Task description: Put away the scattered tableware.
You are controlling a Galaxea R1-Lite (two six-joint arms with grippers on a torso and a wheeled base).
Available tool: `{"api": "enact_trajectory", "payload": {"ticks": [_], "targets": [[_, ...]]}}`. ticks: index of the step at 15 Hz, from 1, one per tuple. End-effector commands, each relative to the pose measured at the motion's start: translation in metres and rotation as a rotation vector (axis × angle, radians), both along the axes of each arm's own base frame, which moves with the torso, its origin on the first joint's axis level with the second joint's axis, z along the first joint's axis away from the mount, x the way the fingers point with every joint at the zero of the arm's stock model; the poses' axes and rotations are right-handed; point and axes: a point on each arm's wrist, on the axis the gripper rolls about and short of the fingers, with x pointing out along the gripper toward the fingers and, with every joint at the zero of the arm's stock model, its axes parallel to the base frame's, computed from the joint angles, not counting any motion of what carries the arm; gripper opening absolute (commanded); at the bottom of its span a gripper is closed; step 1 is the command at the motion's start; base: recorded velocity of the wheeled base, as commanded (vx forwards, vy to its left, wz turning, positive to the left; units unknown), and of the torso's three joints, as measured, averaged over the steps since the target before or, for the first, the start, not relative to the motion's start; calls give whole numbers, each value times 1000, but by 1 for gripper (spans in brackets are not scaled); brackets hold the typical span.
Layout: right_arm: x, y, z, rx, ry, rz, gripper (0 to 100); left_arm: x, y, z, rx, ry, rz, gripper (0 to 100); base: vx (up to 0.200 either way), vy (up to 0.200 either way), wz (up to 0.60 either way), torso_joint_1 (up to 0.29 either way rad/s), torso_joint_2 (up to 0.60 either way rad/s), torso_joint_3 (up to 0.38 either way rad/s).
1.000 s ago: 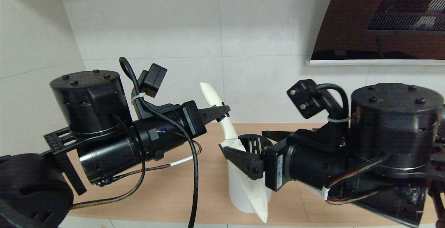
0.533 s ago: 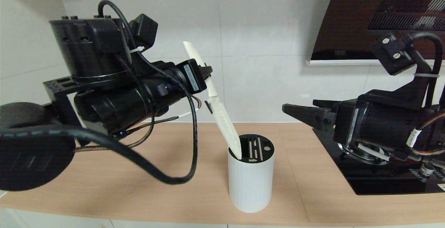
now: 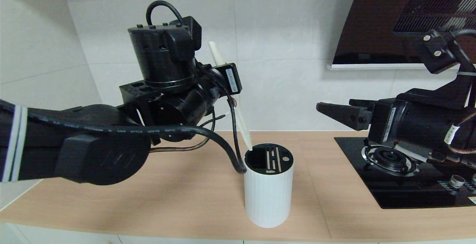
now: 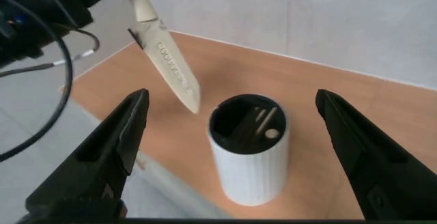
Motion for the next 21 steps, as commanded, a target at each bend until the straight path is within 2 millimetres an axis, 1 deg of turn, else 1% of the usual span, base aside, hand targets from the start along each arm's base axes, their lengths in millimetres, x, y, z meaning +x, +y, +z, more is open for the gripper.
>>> {"api": "enact_trajectory", "payload": {"ticks": [1,2,3,5,6,9,10,17,21], "targets": [[2,1,-2,-5,7,-1,100,11,-13,-19,26,-3,15,0,0,0,0,0,0,0],[3,2,-4,-10,13,-2,100,16,-18,-28,54,-33,51,0,0,0,0,0,0,0],[3,2,-4,-11,14,-2,100,17,-23,-34,71,-50,58,0,0,0,0,0,0,0],[3,2,-4,-11,14,-2,100,16,-27,-40,94,-79,60,0,0,0,0,0,0,0],[3,2,-5,-12,15,-2,100,11,-31,-43,102,-90,46,0,0,0,0,0,0,0],[3,2,-5,-13,14,-2,100,8,-40,-49,105,-82,24,0,0,0,0,0,0,0],[3,2,-5,-13,14,-2,100,9,-43,-54,111,-74,18,0,0,0,0,0,0,0],[3,2,-6,-16,18,-4,100,15,-52,-76,143,-40,9,0,0,0,0,0,0,0],[3,2,-6,-16,18,-4,100,17,-59,-92,165,-8,5,0,0,0,0,0,0,0]]}}
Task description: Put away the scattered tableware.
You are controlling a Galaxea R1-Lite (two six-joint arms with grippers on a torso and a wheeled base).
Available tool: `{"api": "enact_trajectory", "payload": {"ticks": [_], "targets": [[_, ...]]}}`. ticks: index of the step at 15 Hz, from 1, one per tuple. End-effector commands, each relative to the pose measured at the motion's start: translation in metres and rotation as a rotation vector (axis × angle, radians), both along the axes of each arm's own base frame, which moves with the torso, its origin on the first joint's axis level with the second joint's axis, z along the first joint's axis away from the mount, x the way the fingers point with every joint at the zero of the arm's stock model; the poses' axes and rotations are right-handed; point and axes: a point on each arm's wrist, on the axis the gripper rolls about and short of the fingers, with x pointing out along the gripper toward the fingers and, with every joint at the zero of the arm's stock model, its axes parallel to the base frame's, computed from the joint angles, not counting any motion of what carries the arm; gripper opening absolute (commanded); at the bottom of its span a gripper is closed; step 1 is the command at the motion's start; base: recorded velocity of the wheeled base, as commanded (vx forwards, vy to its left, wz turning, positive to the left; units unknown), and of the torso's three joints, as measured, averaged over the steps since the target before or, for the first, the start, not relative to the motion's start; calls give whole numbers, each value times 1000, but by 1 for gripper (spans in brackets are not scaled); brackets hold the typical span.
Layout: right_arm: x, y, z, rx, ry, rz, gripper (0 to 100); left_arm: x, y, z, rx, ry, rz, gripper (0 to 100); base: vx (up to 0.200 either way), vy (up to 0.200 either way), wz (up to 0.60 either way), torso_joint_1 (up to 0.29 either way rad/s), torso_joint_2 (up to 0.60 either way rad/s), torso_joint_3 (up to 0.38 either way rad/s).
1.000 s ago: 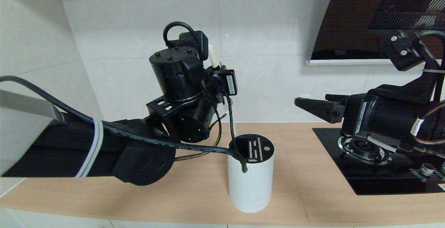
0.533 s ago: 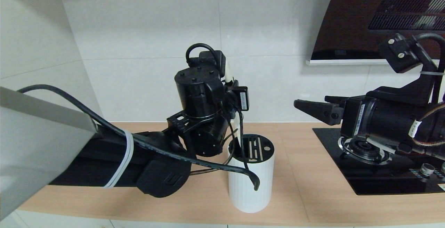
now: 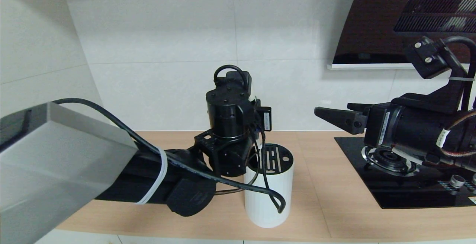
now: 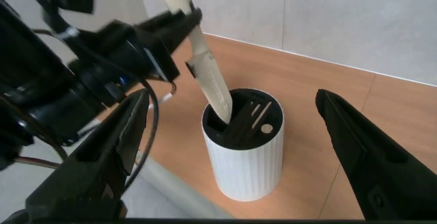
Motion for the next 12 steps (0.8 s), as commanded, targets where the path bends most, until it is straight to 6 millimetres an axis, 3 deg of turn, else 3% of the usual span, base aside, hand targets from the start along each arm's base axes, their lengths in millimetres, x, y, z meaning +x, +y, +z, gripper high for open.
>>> {"api": "enact_trajectory", "payload": {"ticks": [1,7,12], "targets": [[1,1,-1,-2,2,0,100,-1,-3,-13,22,27,-3,0,0,0,0,0,0,0],[1,1,-1,-3,4,0,100,-4,-9,-25,33,55,-18,0,0,0,0,0,0,0],[1,0,-3,-6,7,0,100,1,-18,-62,71,125,-23,0,0,0,0,0,0,0]]}}
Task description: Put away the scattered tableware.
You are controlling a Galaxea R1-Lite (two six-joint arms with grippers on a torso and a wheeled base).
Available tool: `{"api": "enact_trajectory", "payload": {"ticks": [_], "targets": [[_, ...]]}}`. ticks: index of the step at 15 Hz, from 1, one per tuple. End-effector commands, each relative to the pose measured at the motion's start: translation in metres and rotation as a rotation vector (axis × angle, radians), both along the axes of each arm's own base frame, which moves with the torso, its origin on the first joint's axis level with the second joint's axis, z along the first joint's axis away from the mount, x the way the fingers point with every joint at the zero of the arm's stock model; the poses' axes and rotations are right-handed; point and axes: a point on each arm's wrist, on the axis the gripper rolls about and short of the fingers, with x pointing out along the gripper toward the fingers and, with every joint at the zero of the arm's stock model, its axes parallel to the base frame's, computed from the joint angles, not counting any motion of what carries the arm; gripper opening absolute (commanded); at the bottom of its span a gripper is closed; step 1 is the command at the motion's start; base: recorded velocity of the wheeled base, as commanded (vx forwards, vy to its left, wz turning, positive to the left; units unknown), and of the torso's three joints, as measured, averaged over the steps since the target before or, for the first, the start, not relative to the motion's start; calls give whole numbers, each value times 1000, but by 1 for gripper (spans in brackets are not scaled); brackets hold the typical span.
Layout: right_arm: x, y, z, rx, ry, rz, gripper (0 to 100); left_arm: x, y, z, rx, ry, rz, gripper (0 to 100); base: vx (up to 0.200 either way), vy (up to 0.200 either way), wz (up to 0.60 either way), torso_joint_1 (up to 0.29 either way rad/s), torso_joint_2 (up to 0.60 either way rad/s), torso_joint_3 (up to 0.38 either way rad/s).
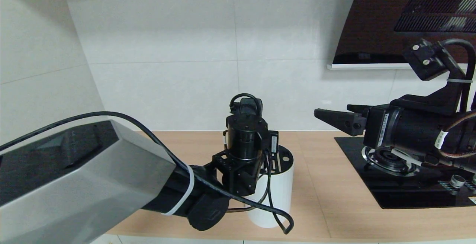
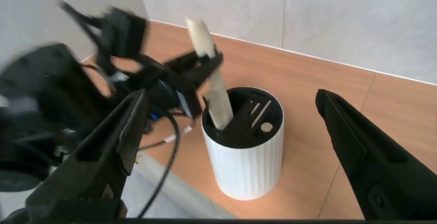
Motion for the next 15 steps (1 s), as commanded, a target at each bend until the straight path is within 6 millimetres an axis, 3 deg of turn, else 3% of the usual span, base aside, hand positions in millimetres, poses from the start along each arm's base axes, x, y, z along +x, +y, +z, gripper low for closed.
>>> {"api": "enact_trajectory", "payload": {"ticks": [1,13,14,15], "targets": [[0,0,-1,-1,2,0,100,2,-4,-15,22,25,-3,0,0,0,0,0,0,0],[2,1,-2,-5,7,0,100,1,-9,-35,61,60,-9,0,0,0,0,0,0,0],[2,1,-2,-5,7,1,100,1,-9,-35,61,60,-8,100,0,0,0,0,0,0],[2,1,-2,-6,8,0,100,1,-9,-35,61,59,-1,100,0,0,0,0,0,0]]}}
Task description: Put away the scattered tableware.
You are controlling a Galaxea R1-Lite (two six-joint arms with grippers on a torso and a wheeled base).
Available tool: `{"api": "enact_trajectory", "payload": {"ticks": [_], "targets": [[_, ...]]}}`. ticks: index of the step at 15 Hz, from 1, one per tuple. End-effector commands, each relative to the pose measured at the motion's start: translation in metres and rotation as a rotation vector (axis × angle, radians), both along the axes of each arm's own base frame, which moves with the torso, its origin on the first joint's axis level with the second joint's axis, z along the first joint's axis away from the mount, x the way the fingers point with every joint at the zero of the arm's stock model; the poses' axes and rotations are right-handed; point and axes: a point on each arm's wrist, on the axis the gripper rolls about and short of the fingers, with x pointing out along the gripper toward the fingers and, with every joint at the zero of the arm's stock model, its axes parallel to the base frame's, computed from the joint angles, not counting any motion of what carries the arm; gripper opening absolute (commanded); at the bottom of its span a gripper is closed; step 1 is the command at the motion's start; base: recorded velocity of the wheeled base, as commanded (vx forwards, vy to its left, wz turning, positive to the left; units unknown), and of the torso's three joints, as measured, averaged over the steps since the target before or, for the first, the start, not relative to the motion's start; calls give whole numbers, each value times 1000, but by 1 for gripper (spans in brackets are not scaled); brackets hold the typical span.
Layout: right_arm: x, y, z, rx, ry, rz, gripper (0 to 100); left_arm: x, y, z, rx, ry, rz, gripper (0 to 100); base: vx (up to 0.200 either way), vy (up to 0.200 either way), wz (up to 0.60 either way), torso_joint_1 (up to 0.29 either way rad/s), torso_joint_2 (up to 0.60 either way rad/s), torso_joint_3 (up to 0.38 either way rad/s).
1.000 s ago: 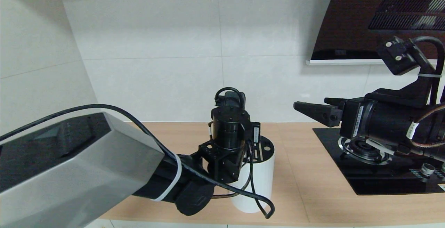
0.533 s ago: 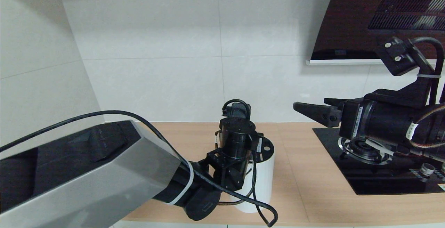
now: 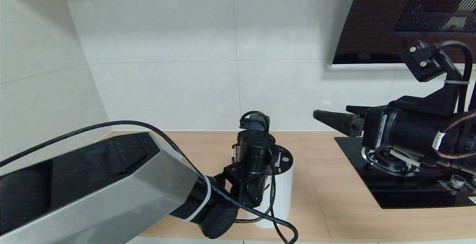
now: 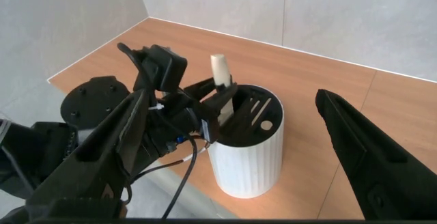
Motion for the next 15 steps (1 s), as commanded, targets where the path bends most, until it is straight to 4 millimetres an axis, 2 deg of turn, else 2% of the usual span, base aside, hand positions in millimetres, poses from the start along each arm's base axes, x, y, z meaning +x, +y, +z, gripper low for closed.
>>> {"api": "enact_trajectory", "payload": {"ticks": [1,6,8,11,14,15], "targets": [[0,0,0,-1,1,-1,100,0,0,0,-1,-1,2,100,0,0,0,0,0,0],[0,0,-1,-1,2,1,100,0,0,2,-5,-5,2,100,0,0,0,0,0,0],[0,0,-1,-2,2,-1,100,-4,2,12,-18,-20,8,100,0,0,0,0,0,0],[0,0,-1,-1,2,1,100,-15,12,48,-79,-79,11,100,0,0,0,0,0,0],[1,1,-2,-1,4,-1,100,-43,42,109,-176,-173,3,100,0,0,0,0,0,0],[0,0,0,3,-2,-3,100,-54,59,130,-205,-208,0,100,0,0,0,0,0,0]]}}
